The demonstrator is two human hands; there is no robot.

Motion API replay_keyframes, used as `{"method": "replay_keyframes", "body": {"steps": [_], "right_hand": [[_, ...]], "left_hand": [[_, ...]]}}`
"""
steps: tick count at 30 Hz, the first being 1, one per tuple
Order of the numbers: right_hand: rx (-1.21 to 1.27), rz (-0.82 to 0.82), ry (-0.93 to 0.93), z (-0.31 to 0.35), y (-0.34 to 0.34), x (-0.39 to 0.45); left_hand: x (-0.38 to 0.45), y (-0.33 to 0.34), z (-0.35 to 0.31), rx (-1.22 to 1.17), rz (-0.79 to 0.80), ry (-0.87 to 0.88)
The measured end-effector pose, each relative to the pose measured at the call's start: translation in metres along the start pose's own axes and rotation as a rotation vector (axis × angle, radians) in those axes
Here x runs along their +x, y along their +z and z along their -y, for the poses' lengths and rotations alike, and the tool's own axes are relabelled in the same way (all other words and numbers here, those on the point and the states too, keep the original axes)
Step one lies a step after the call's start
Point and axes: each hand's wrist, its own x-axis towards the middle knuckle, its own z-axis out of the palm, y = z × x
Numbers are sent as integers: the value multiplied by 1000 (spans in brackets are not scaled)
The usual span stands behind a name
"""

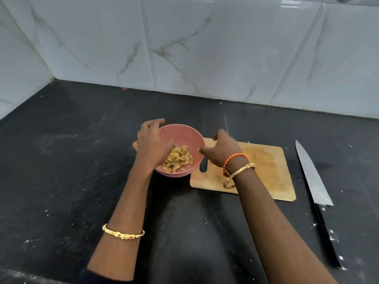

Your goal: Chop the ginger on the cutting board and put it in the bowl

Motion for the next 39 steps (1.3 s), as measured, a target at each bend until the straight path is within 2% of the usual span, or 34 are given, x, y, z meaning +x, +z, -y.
{"method": "replay_keyframes", "body": {"steps": [2, 5, 11, 13, 16, 18, 19, 21, 24, 27, 30, 37, 39], "right_hand": [[125, 97, 75, -6, 11, -1], [324, 48, 82, -5, 27, 3], [588, 113, 119, 14, 38, 15], [529, 67, 33, 8, 36, 12], [214, -224, -148, -29, 23, -3], [119, -321, -136, -63, 10, -15], [77, -297, -96, -80, 3, -21], [-119, -126, 21, -107, -10, -31], [-382, 93, 71, -133, -19, -44], [-384, 16, 35, -140, -12, -46], [-306, -33, 14, -139, -6, -41], [-328, 50, 45, -134, -21, -32], [-217, -31, 55, -127, -31, -28]], "left_hand": [[-5, 5, 7, -98, -38, -38], [-2, 0, 12, -240, -136, -72], [21, -8, 27, -220, -205, -53], [23, -8, 24, -152, -271, -47], [4, 5, 5, -44, -418, 150], [-23, 26, -14, -140, -299, 358], [-37, 40, -21, -157, -180, 458], [-58, 68, -28, 0, 27, 591], [-73, 95, -25, 274, 234, 682], [-76, 109, -18, 344, 364, 651], [-69, 115, -13, 316, 382, 608], [-65, 110, -17, 199, 417, 582], [-64, 107, -27, 161, 379, 573]]}}
